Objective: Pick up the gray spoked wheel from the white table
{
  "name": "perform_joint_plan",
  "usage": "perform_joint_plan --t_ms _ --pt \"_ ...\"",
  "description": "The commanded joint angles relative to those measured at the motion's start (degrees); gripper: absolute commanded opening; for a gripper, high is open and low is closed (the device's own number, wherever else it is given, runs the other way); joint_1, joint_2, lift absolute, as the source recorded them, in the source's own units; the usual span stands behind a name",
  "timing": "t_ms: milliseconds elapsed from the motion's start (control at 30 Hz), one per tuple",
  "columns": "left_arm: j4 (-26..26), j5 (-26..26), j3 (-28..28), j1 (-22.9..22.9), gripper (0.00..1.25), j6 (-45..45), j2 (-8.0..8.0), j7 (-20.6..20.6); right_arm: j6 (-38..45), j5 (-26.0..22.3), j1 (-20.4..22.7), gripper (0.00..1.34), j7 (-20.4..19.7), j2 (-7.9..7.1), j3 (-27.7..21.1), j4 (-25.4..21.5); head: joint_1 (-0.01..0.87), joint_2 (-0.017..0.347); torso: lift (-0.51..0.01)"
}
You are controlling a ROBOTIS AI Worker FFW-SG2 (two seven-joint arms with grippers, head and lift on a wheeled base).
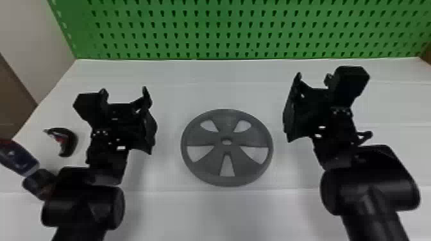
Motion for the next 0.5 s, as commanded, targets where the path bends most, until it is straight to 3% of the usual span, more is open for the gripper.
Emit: perform_joint_plan --t_ms 0,300,467 --pt "0.0 0.06 0.02 0.0 1.12 0.0 0.0 0.0 1.41 0.98 -0.38 0.82 -0.01 -0.01 0.18 -1.08 0.806 0.044 -0.098" --pt "0.0 0.15 0.2 0.0 1.12 0.0 0.0 0.0 23.82 -0.96 -5.65 0.82 -0.01 0.25 -1.32 -7.14 0.806 0.044 -0.098" --pt "0.0 0.15 0.38 0.0 1.12 0.0 0.0 0.0 34.1 -2.8 -10.22 0.82 -0.01 -1.42 -0.53 -8.63 0.806 0.044 -0.098"
